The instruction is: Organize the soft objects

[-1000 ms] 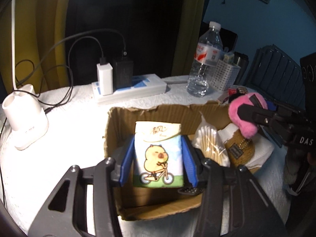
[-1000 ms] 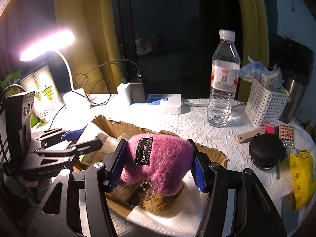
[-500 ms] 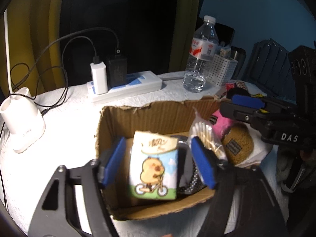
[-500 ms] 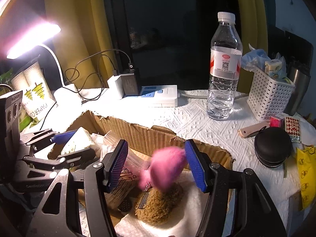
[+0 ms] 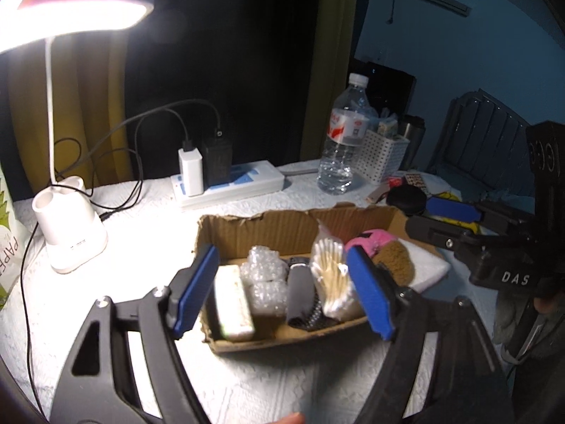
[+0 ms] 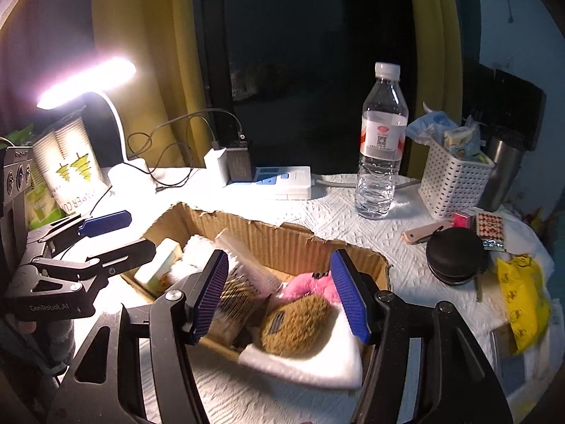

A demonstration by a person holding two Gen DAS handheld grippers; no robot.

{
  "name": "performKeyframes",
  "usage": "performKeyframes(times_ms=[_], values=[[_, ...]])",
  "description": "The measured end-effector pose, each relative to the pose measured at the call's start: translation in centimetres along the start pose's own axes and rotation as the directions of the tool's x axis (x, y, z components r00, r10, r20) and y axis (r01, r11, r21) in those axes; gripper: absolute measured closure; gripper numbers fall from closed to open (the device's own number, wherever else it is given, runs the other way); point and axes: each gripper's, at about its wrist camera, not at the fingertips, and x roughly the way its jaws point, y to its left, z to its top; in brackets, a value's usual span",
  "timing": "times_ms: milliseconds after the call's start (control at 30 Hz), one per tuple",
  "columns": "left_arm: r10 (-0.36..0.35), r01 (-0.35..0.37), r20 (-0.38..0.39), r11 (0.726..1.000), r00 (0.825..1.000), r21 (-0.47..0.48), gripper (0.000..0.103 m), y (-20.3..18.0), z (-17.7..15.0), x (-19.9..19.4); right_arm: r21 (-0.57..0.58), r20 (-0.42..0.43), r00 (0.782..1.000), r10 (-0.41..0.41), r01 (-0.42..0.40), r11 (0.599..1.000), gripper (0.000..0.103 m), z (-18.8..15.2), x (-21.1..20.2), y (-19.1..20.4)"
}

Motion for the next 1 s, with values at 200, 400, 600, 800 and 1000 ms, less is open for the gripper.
performKeyframes(times_ms=[200, 400, 600, 800, 1000], values=[[0.007, -0.007, 0.021, 1.0, 1.0, -0.002, 0.026, -1.0, -0.6, -2.8, -0.01, 0.017, 1.0, -0.004, 0.004, 1.0, 0.039, -0.8, -2.7, 1.1], [0.02, -0.021, 0.032, 1.0, 0.999, 0.009, 0.026, -2.2, -1.4, -5.2, -0.01, 0.032, 0.999, -0.008, 0.008, 1.0, 0.039, -1.7, -5.0, 2.0], [0.026, -0.026, 0.048, 1.0, 0.999, 0.015, 0.01, -3.2, -2.4, -7.6, -0.007, 0.043, 0.999, -0.011, 0.011, 1.0, 0.039, -3.0, -7.1, 2.7], [0.039, -0.041, 0.071, 0.999, 0.997, 0.026, 0.01, -4.5, -3.1, -10.0, 0.0, 0.057, 0.998, -0.017, 0.017, 1.0, 0.039, -4.1, -9.3, 3.3], [0.058, -0.063, 0.11, 0.997, 0.992, 0.041, 0.01, -5.9, -3.5, -12.4, 0.002, 0.079, 0.997, -0.023, 0.022, 1.0, 0.039, -5.0, -11.7, 3.7]])
